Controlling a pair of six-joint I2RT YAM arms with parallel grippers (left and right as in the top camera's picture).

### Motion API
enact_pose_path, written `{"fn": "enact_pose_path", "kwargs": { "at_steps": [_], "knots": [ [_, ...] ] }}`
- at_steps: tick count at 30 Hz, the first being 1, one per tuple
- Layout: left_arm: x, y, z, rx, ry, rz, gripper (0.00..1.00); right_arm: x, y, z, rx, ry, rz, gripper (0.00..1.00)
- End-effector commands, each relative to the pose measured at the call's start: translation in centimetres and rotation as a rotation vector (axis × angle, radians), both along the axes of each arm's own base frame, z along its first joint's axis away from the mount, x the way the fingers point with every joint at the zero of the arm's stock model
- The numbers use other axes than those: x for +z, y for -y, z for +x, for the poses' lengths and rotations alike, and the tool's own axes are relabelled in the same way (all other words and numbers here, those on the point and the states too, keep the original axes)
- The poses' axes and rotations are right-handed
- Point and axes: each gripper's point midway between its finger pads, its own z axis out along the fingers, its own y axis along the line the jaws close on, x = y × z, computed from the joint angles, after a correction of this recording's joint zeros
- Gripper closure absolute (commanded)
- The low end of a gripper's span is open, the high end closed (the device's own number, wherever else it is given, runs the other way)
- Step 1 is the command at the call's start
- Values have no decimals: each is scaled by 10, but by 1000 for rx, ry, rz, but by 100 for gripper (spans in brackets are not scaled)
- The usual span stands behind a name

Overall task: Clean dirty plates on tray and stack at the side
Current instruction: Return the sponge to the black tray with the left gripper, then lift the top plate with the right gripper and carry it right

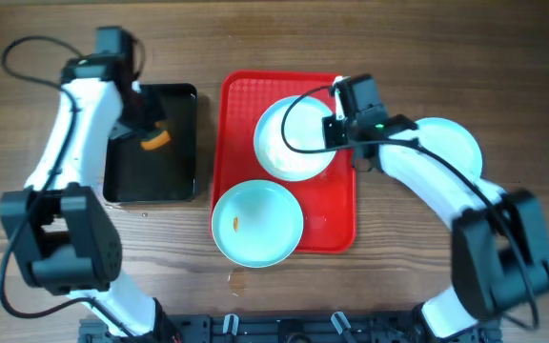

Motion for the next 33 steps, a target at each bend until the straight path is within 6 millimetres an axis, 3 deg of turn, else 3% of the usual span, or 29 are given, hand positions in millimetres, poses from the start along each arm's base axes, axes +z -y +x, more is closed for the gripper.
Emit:
{"fn": "enact_pose_path", "kwargs": {
  "at_steps": [1,6,10,14,15,16,17,23,33],
  "knots": [
    [-23,-2,-17,-60,-28,-86,96,50,8,1,31,146,-86,96],
    [-44,-4,-25,-47,-33,-102,96,92,14,-6,37,287,-279,96],
    [-51,-3,-25,-50,-23,-100,93,113,13,-15,48,370,-507,96],
    [-50,-4,-24,-50,-20,-99,62,137,13,-26,-4,461,-720,96],
    [-50,-4,-24,-50,-20,-99,45,143,11,-28,-13,483,-752,96],
    [-50,-4,-24,-50,-20,-99,14,147,10,-30,-19,496,-772,96],
    [-50,-4,-24,-50,-20,-99,0,152,8,-32,-25,513,-799,96],
    [-50,-4,-24,-50,-20,-99,0,169,-10,-45,-22,584,-870,96],
    [-50,-4,-24,-50,-20,-99,0,172,-29,-56,29,613,-883,96]
  ]
}}
